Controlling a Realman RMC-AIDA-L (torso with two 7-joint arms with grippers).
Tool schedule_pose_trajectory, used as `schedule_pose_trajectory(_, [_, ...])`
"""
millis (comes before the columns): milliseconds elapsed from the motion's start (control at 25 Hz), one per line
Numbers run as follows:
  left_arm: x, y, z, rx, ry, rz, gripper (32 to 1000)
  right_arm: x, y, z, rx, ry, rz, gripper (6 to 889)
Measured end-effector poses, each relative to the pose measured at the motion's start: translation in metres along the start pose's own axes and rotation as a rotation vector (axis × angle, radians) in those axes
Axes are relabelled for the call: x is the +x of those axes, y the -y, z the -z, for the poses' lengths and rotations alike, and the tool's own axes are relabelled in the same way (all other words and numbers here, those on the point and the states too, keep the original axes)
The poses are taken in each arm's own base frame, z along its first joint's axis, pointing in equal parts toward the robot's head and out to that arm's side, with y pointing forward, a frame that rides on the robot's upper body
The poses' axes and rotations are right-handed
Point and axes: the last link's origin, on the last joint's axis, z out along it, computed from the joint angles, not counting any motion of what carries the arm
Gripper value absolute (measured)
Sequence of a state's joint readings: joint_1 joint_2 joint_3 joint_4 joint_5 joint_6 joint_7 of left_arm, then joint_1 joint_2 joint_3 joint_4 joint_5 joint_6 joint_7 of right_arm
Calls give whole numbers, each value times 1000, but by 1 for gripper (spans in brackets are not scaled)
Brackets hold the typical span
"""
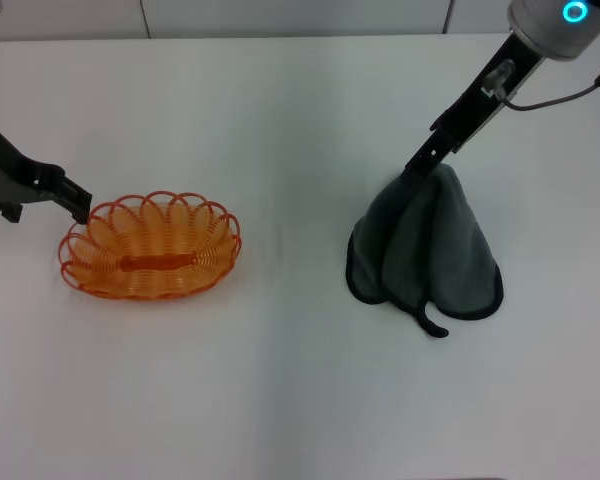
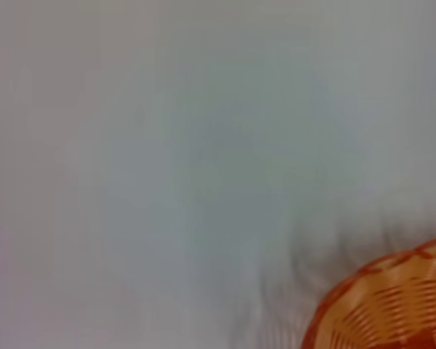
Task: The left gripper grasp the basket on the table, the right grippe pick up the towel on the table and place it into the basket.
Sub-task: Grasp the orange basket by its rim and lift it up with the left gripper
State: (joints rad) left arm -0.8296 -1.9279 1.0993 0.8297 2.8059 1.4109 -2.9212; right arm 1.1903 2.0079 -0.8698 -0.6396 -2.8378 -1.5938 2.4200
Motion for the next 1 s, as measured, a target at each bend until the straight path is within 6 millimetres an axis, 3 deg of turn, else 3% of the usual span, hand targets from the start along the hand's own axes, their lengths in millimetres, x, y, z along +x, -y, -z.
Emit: schedule_pose_trajectory(1000, [-13,3,-32,3,9,16,908,-2,-3,-2,-3,4,12,852])
